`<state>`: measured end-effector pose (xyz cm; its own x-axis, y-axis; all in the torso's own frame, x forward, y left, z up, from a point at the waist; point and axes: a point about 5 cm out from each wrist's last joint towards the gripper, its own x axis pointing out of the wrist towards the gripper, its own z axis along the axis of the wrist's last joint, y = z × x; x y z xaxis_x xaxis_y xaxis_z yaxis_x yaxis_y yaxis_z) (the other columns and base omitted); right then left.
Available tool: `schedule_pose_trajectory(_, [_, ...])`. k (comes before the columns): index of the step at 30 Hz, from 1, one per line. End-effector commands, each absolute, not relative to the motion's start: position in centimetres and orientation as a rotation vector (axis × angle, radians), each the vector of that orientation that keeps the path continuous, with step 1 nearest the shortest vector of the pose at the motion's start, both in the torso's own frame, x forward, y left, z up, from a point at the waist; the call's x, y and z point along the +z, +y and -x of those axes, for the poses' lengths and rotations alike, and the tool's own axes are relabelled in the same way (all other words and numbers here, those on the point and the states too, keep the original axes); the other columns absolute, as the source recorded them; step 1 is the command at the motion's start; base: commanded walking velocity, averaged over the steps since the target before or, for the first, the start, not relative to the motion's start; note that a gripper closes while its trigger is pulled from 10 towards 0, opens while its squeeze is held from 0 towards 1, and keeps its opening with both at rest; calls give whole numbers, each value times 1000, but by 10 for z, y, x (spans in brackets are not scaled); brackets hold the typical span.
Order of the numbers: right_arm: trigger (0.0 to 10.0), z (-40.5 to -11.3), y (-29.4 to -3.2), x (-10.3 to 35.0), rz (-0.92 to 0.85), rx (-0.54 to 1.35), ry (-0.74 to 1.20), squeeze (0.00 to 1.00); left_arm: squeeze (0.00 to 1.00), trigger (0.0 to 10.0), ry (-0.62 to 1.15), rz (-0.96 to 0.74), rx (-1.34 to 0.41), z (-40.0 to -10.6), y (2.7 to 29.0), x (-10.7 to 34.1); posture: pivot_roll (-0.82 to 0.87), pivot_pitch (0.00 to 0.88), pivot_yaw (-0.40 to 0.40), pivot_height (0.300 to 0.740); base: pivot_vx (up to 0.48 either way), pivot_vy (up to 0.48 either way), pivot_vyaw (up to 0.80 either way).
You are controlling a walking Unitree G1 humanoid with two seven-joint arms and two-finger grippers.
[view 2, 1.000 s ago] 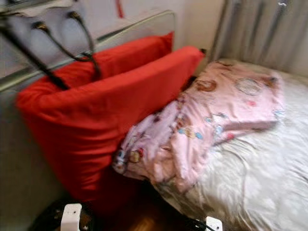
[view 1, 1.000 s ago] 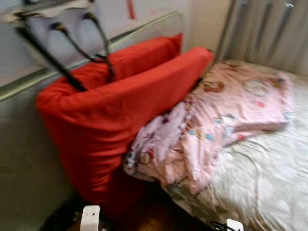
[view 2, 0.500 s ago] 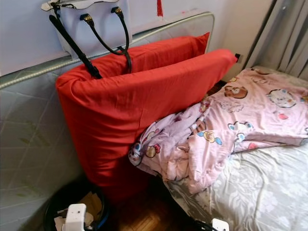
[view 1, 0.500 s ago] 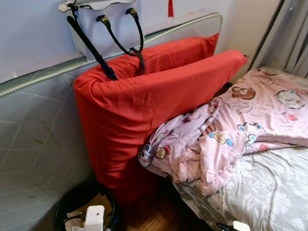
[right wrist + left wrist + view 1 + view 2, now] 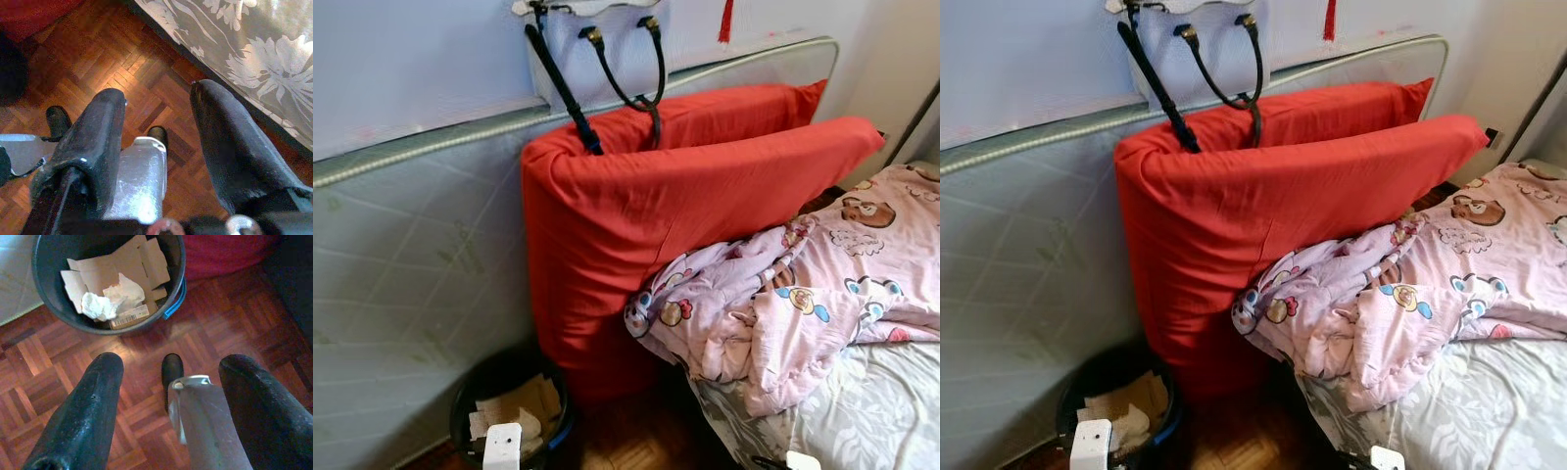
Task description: Clean up the room
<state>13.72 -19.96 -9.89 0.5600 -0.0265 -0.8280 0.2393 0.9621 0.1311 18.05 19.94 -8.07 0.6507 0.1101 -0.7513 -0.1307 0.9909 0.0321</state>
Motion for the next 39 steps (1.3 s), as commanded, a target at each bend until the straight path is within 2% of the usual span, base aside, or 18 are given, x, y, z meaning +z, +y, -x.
schedule_pose_trajectory(1, [10000,-138,-200,-99,-248,-168,958,0,0,10000,859,21,134,-180,202,-81,-7,0,-16,740,247,0,0])
schedule_pose_trajectory(11, [10000,-135,-199,-100,-248,-181,968,0,0,10000,859,4,118,-179,203,-81,-12,0,1,740,283,0,0])
schedule_pose_trajectory(16, [10000,-135,-198,-100,-252,-172,957,0,0,10000,857,-3,111,-178,202,-82,-11,0,4,740,289,0,-549])
schedule_pose_trajectory(21, [10000,-135,-197,-99,-257,-144,932,0,0,10000,835,-1,120,-178,203,-80,-13,0,9,740,0,0,0])
schedule_pose_trajectory(26, [10000,-140,-198,-91,-226,-107,789,0,0,10000,589,38,96,-221,205,-50,-14,0,16,740,0,0,0])
schedule_pose_trajectory(28, [10000,-142,-198,-88,-216,-96,738,0,0,10000,453,33,29,-241,199,-32,-21,0,22,740,0,0,0])
schedule_pose_trajectory(33, [10000,-143,-196,-84,-277,-85,661,0,0,10000,313,28,-16,-255,194,-13,-14,0,24,740,0,0,0])
schedule_pose_trajectory(34, [10000,-195,-185,-61,-251,-44,512,0,0,10000,281,32,-7,-257,196,-8,-15,0,23,740,0,0,0])
schedule_pose_trajectory(36, [10000,-253,-170,-21,-221,-2,323,0,0,10000,250,36,2,-259,198,-4,-10,0,13,740,0,0,0])
schedule_pose_trajectory(39, [10000,-261,-164,-9,-203,41,246,0,0,10000,225,33,15,-255,200,-2,-9,0,5,740,0,0,0])
